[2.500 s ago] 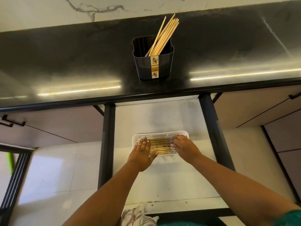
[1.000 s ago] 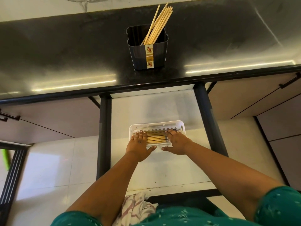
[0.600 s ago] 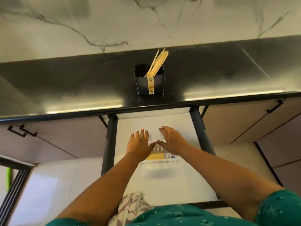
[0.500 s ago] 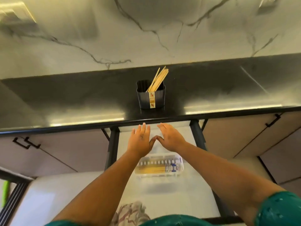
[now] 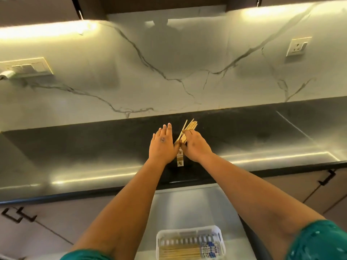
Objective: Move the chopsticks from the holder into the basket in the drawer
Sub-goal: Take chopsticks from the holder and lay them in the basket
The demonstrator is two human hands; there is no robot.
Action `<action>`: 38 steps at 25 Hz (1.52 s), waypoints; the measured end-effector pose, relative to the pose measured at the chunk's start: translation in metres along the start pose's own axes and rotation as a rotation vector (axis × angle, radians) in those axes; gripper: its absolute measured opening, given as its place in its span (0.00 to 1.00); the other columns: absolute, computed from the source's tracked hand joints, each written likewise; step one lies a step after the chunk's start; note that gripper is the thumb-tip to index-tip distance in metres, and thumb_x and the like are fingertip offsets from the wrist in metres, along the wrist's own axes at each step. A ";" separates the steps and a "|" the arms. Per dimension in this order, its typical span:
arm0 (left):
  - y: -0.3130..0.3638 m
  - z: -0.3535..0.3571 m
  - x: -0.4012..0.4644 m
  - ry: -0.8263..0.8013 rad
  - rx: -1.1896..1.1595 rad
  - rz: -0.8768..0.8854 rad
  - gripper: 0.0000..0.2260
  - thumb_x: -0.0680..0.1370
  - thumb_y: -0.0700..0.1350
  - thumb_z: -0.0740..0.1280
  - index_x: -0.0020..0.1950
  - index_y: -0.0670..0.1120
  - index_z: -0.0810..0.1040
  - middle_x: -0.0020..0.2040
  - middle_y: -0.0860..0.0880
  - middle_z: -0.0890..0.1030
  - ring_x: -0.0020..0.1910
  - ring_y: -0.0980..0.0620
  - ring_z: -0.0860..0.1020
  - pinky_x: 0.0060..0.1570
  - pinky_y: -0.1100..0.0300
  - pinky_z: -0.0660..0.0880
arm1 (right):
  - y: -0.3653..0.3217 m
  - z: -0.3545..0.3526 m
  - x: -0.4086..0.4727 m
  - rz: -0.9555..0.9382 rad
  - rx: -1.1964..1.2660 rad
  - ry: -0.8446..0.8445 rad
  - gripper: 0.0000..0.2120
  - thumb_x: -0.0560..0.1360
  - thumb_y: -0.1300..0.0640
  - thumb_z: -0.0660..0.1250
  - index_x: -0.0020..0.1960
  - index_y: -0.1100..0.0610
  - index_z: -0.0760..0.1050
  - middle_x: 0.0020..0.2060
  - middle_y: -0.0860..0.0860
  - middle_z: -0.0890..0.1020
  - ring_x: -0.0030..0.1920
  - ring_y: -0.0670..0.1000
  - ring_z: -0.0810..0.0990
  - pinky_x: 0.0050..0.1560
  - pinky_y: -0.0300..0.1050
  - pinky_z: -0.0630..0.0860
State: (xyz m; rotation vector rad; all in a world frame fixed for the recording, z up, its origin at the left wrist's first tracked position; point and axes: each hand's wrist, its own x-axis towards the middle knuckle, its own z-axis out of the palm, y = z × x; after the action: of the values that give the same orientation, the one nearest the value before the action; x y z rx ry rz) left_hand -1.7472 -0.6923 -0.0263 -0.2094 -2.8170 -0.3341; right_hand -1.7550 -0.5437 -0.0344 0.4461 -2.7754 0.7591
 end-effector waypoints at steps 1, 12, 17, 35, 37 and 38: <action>-0.006 0.006 0.009 -0.016 -0.013 -0.022 0.33 0.79 0.59 0.57 0.78 0.45 0.49 0.78 0.42 0.57 0.76 0.42 0.56 0.73 0.47 0.55 | 0.008 0.004 0.011 0.062 0.039 0.021 0.23 0.78 0.50 0.64 0.69 0.58 0.68 0.65 0.55 0.74 0.66 0.56 0.71 0.64 0.51 0.73; -0.023 0.079 0.055 -0.124 0.079 0.021 0.29 0.82 0.56 0.50 0.78 0.46 0.45 0.79 0.41 0.46 0.77 0.41 0.43 0.71 0.42 0.39 | 0.078 0.050 0.103 0.718 0.563 0.082 0.15 0.76 0.49 0.68 0.59 0.55 0.78 0.55 0.53 0.82 0.54 0.51 0.79 0.53 0.46 0.74; -0.022 0.094 0.049 -0.134 0.096 -0.040 0.27 0.82 0.54 0.46 0.78 0.47 0.40 0.78 0.43 0.36 0.75 0.41 0.33 0.65 0.38 0.28 | 0.076 0.056 0.110 0.782 0.626 0.179 0.13 0.77 0.52 0.68 0.58 0.57 0.78 0.53 0.53 0.82 0.50 0.50 0.79 0.50 0.46 0.75; -0.016 0.096 0.035 -0.206 0.009 -0.071 0.43 0.72 0.72 0.40 0.70 0.43 0.68 0.76 0.43 0.62 0.77 0.45 0.47 0.73 0.42 0.43 | 0.078 0.032 0.110 0.832 0.827 0.174 0.12 0.80 0.57 0.61 0.60 0.60 0.76 0.52 0.57 0.82 0.51 0.55 0.82 0.53 0.50 0.79; -0.016 0.097 0.038 -0.217 0.029 -0.069 0.44 0.71 0.74 0.40 0.67 0.44 0.72 0.75 0.43 0.63 0.77 0.45 0.47 0.73 0.41 0.44 | 0.073 0.035 0.110 0.846 0.936 0.201 0.16 0.81 0.49 0.58 0.58 0.59 0.76 0.52 0.56 0.82 0.52 0.55 0.82 0.55 0.52 0.79; -0.016 0.098 0.040 -0.227 0.020 -0.089 0.43 0.71 0.74 0.41 0.67 0.44 0.72 0.75 0.43 0.64 0.77 0.45 0.47 0.73 0.41 0.44 | 0.070 0.036 0.109 0.837 0.944 0.207 0.17 0.80 0.45 0.59 0.55 0.58 0.76 0.49 0.55 0.83 0.50 0.54 0.82 0.53 0.50 0.79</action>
State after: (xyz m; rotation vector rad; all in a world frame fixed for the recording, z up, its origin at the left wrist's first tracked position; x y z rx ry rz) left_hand -1.8145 -0.6785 -0.1084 -0.1253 -3.0590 -0.3202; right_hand -1.8851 -0.5300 -0.0644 -0.6914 -2.1601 2.1294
